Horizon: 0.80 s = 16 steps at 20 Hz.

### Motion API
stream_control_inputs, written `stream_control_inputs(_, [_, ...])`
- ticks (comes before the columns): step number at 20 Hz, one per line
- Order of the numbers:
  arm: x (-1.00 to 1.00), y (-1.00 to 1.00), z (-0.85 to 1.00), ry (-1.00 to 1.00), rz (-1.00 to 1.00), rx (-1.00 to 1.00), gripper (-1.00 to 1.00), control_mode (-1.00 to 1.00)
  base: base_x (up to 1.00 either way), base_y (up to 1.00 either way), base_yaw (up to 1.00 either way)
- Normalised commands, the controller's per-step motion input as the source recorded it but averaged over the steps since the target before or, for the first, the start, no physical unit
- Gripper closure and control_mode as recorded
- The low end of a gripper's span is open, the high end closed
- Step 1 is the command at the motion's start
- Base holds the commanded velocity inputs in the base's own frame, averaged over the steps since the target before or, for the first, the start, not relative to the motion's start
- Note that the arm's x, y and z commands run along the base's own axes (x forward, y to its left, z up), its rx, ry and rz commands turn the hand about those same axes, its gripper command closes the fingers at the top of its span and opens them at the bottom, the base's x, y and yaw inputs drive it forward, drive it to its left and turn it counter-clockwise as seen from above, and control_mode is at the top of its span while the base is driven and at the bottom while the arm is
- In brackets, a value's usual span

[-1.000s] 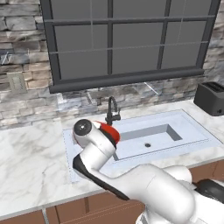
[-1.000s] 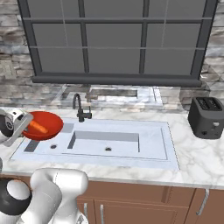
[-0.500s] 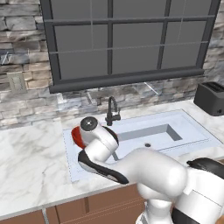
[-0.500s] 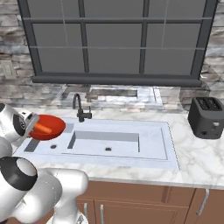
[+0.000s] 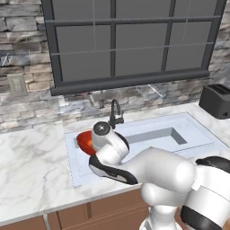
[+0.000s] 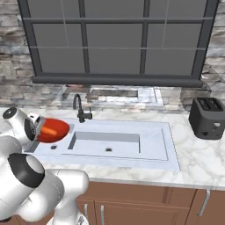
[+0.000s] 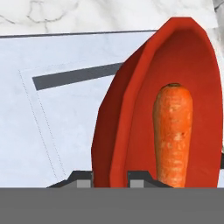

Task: Pick the carrot from the cabinet and place it in the bowl. Then pick the bowl and place it in the sink. Then turn on the sink facuet.

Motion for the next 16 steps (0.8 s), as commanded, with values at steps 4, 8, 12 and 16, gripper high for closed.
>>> stream_control_inputs(4, [0.17, 0.0, -0.34, 0.0, 0.05, 0.0, 1.0, -1.0, 0.0, 0.0, 0.0])
stream_control_inputs(8, [0.19, 0.0, -0.31, 0.0, 0.07, 0.0, 1.0, -1.0, 0.0, 0.0, 0.0])
stream_control_inputs(12, [0.12, 0.0, -0.23, 0.0, 0.06, 0.0, 1.0, -1.0, 0.0, 0.0, 0.0])
stream_control_inputs(16, [0.03, 0.0, -0.11, 0.0, 0.03, 0.0, 1.0, -1.0, 0.0, 0.0, 0.0])
